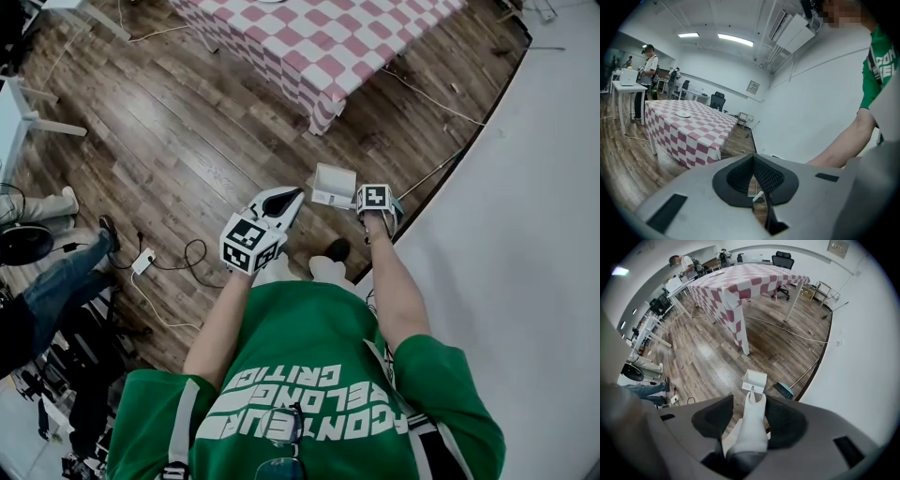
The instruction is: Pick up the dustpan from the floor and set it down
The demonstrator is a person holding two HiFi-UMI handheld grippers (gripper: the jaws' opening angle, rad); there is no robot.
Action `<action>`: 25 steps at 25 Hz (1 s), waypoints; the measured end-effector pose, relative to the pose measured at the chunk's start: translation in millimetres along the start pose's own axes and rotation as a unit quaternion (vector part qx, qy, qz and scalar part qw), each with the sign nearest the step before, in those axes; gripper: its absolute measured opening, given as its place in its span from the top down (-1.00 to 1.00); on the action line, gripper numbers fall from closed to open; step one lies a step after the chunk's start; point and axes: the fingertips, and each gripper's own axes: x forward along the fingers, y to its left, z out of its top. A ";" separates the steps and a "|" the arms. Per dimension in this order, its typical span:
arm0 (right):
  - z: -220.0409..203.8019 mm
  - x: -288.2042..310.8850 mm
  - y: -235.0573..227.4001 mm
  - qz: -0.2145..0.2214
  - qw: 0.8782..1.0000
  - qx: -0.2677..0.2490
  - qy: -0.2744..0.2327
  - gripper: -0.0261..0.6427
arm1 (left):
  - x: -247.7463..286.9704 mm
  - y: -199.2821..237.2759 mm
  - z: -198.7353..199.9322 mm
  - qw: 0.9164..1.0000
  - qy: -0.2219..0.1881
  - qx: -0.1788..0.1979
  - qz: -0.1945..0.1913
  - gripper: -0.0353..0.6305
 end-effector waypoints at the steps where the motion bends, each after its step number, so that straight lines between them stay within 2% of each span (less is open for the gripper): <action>1: 0.7 -0.3 -0.3 -0.001 1.000 -0.001 -0.001 0.28 | -0.8 0.3 -2.1 1.000 0.001 -0.002 0.001 0.88; 10: -0.2 0.9 -1.1 -0.005 1.000 0.002 -0.001 0.28 | -12.8 4.0 -13.3 1.000 0.004 -0.009 0.006 0.88; 13: -5.1 6.9 1.7 -0.003 1.000 0.010 0.005 0.34 | -16.5 6.2 -17.0 1.000 0.006 -0.009 0.006 0.88; 19: -18.8 2.5 -6.1 -0.043 0.999 0.016 0.009 0.54 | -19.4 6.7 -13.5 1.000 0.007 -0.007 -0.003 0.88; 25: -33.8 -2.0 -7.7 -0.053 0.997 0.053 -0.007 0.55 | -17.9 2.6 -7.6 1.000 0.012 0.012 -0.019 0.88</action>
